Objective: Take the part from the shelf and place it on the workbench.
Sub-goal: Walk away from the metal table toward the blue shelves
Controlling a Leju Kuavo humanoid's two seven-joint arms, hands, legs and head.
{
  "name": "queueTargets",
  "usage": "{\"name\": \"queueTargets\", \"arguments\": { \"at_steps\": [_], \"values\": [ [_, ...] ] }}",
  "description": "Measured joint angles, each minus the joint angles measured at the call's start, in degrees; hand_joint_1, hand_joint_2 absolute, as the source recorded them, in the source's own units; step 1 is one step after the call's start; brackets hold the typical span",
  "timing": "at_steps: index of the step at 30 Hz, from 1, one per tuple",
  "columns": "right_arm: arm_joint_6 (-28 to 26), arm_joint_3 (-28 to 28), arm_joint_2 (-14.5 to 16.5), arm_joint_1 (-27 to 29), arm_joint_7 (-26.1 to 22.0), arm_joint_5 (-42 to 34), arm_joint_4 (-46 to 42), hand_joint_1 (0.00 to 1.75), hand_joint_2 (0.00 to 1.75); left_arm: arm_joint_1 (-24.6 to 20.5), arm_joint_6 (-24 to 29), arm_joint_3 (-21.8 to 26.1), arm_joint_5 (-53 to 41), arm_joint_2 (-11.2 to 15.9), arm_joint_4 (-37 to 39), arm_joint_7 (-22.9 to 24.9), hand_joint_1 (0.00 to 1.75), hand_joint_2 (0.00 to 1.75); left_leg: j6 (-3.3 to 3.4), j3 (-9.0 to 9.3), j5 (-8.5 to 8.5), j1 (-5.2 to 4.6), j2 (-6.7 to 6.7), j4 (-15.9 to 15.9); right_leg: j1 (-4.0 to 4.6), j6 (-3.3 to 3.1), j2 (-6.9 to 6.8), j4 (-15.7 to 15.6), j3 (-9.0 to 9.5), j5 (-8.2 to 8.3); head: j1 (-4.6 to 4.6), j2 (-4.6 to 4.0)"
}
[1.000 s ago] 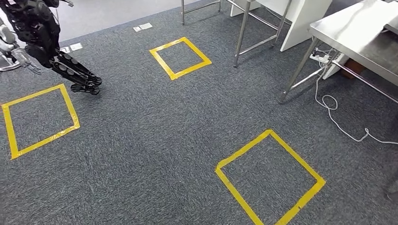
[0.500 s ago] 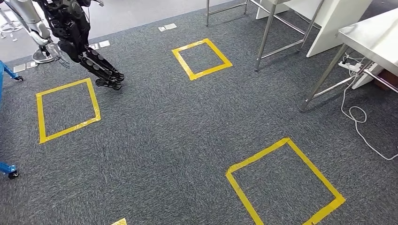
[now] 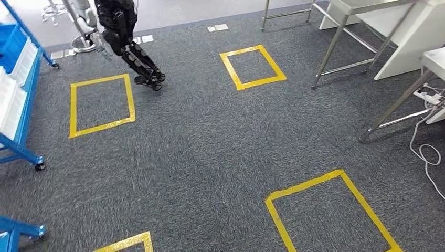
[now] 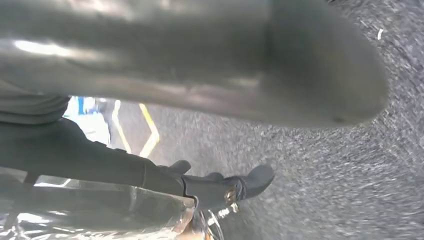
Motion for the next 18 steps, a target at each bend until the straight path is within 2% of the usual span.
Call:
{"name": "queueTargets", "arguments": {
  "at_steps": [2,3,4,6,7,8,9,11,13,15,17,18],
  "values": [
    [0.2,0.0,0.0,0.2,0.8,0.4,0.0,0.0,0.0,0.0,0.1,0.0,0.3,0.0,0.0,0.1,0.0,0.0,0.11,-0.33,0.17,-0.04,-1.32,0.0,-0.39,0.03,1.08,7.3,-3.5,-2.81,0.13,0.0],
    [0.3,0.0,0.0,0.3,1.2,0.6,0.0,0.0,0.0,0.0,0.1,0.0,0.5,0.0,0.0,0.3,0.0,0.0,0.06,-0.41,0.25,-0.04,-2.06,0.1,-0.58,0.43,1.2,8.8,-4.22,-3.02,0.14,0.0],
    [0.5,0.0,0.0,0.4,1.5,0.7,0.0,0.0,0.0,0.1,0.1,0.0,0.8,0.0,0.0,0.5,0.0,0.0,-0.05,-0.43,0.32,0.01,-2.76,0.1,-0.75,1.01,1.27,8.1,-3.9,-2.33,0.16,0.0],
    [0.8,0.1,0.0,0.4,1.8,1.2,0.0,0.0,0.0,0.1,0.2,0.1,1.4,-0.2,0.0,1.1,0.0,0.0,-0.5,-0.44,0.45,0.18,-4.17,0.2,-1.5,2.5,2.35,0.4,-0.28,1.05,0.2,0.0],
    [0.9,0.2,0.0,0.4,1.7,1.5,0.1,0.0,0.0,0.1,0.4,0.1,1.6,-0.2,0.0,1.3,0.0,0.0,-0.85,-0.52,0.46,0.11,-4.77,0.3,-1.66,2.83,3.15,-3.3,1.37,2.44,0.24,0.0],
    [0.9,0.2,0.1,0.4,1.6,1.8,0.1,0.0,0.0,0.1,0.5,0.2,1.8,-0.3,0.0,1.5,0.0,0.0,-1.25,-0.63,0.5,0.03,-5.31,0.4,-1.77,2.79,3.82,-6.0,2.57,3.42,0.22,0.0],
    [1.0,0.3,0.2,0.3,1.3,2.1,0.1,0.0,0.0,0.2,0.7,0.2,1.9,-0.3,0.0,1.6,0.0,0.0,-1.59,-0.76,0.55,-0.08,-5.67,0.4,-1.66,2.45,4.16,-6.9,2.91,3.65,0.21,0.0],
    [1.0,0.6,0.2,0.2,0.5,2.7,0.1,0.0,0.0,0.3,0.8,0.5,2.2,-0.3,0.0,1.8,0.0,0.0,-2.13,-1.01,0.74,0.07,-6.3,0.4,-1.32,1.48,3.46,-6.7,3.06,3.9,0.07,0.0],
    [1.0,1.1,0.1,0.1,-0.7,3.6,0.1,0.0,0.0,0.6,0.8,0.7,2.6,-0.3,0.0,2.1,0.0,0.0,-2.45,-1.7,-0.17,0.31,-4.79,1.8,-1.25,0.63,2.54,-6.8,3.21,4.17,-0.04,0.0],
    [1.0,1.6,0.2,0.1,-1.8,4.5,0.1,0.0,0.0,0.5,0.8,0.9,2.9,-0.4,0.0,2.8,0.0,0.0,-2.55,-4.25,-3.54,0.28,-2.13,7.4,-0.95,-0.33,1.39,-6.9,3.12,4.26,-0.26,0.0],
    [1.0,2.1,0.1,0.1,-2.5,5.4,0.1,0.0,0.0,0.5,0.8,1.3,3.1,-0.5,0.0,3.9,0.0,0.0,-2.53,-7.92,-7.14,0.23,-1.12,15.3,-0.34,-0.91,0.04,-6.9,2.92,4.16,-0.39,0.0],
    [1.0,2.4,0.1,0.1,-2.6,5.7,0.1,0.0,0.0,0.6,0.8,1.4,3.1,-0.5,0.0,4.3,0.0,0.0,-2.4,-8.95,-7.72,0.22,-1.0,17.5,-0.07,-1.02,-0.65,-6.9,2.81,4.1,-0.4,0.0]
  ]
}}
